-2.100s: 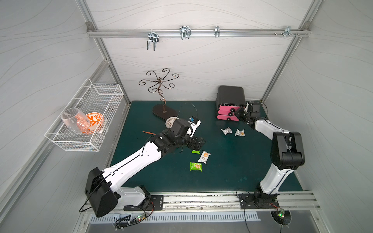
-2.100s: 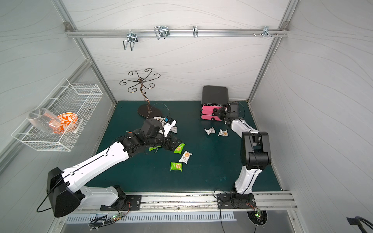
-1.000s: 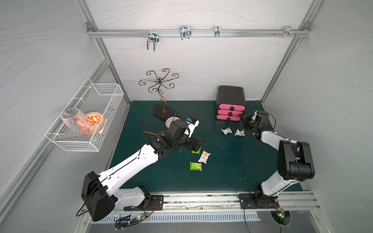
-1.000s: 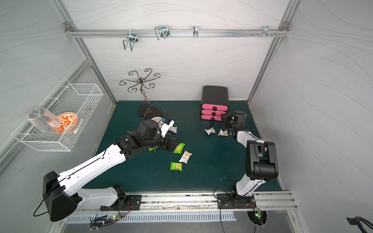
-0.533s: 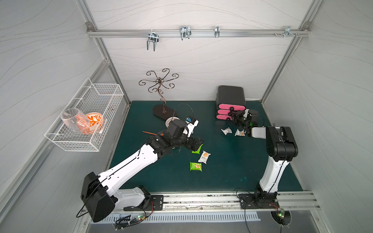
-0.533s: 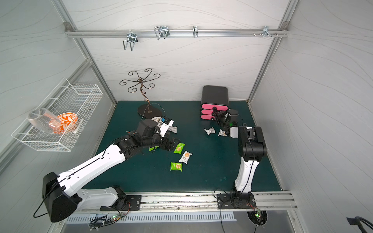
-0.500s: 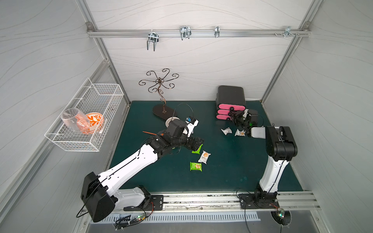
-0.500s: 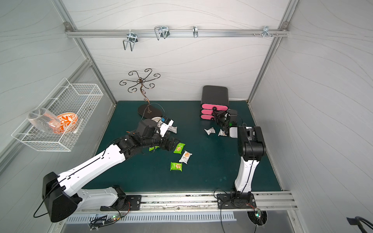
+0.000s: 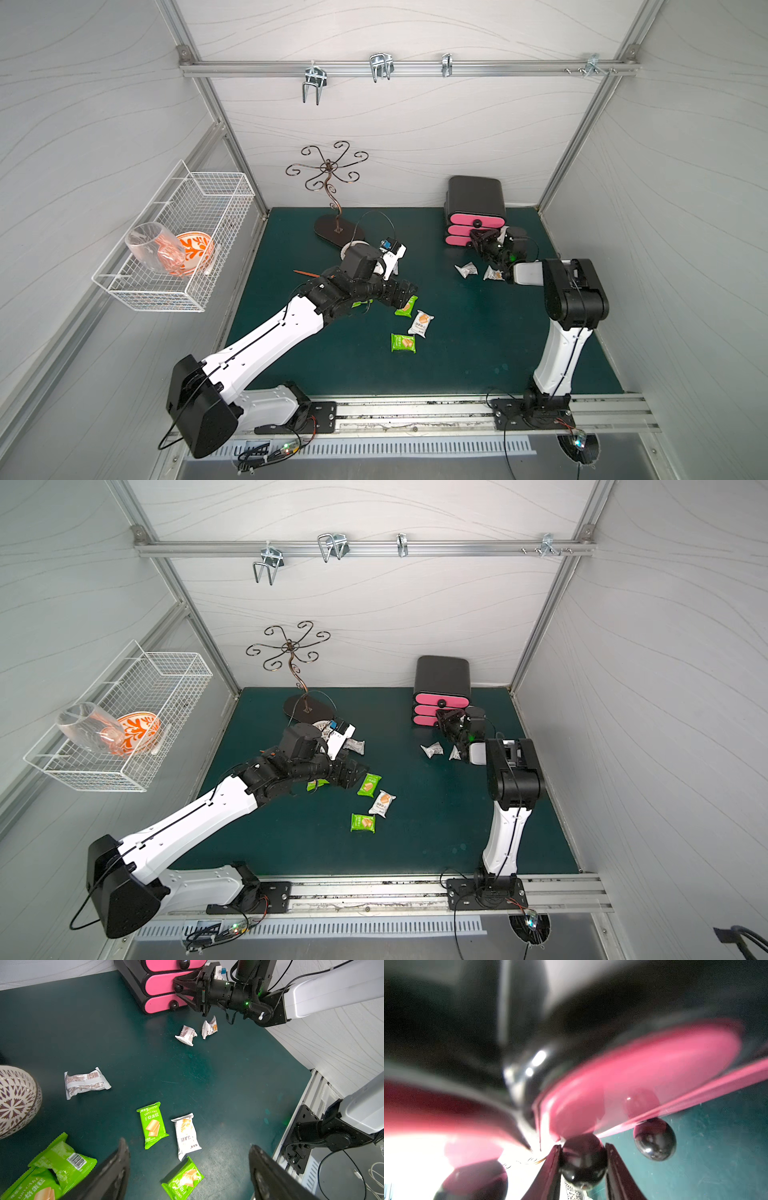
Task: Place the cookies into the drawer by color
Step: Open the drawer in the storage box.
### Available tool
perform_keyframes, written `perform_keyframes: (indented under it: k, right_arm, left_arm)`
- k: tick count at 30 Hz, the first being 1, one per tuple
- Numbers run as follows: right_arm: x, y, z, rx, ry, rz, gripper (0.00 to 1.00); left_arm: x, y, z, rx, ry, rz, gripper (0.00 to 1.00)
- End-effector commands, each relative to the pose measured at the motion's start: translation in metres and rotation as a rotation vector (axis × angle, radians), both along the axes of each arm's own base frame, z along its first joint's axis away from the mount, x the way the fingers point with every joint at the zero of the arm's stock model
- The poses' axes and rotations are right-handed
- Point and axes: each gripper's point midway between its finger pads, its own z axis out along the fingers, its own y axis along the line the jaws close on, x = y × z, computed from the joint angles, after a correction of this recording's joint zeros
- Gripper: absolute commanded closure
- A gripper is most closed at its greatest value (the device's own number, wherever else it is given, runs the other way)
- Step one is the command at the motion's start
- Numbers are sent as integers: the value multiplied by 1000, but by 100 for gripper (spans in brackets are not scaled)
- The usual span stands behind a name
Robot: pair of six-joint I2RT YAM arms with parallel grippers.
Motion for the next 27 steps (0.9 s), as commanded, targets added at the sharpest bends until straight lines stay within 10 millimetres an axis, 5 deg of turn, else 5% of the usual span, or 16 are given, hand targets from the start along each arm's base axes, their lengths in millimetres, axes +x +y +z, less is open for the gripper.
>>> perform_keyframes:
  k: [1, 8, 14, 20, 27]
  right_arm:
    - [-19, 2, -5, -41, 26, 17, 76]
    - [-83, 3, -3, -122, 67, 62, 76]
    - [-118, 5, -17, -159, 118, 98, 71]
    - [-124, 6, -24, -211, 131, 133, 52]
    - [-122, 5, -8, -238, 104, 130, 44]
  left_arm:
    - [5, -4, 17, -40, -44, -11, 10]
    - [5, -5, 19, -56, -40, -5, 10]
    - [4, -6, 18, -68, -32, -9, 10]
    - [3, -7, 20, -79, -33, -12, 10]
    - [2, -7, 18, -78, -32, -12, 10]
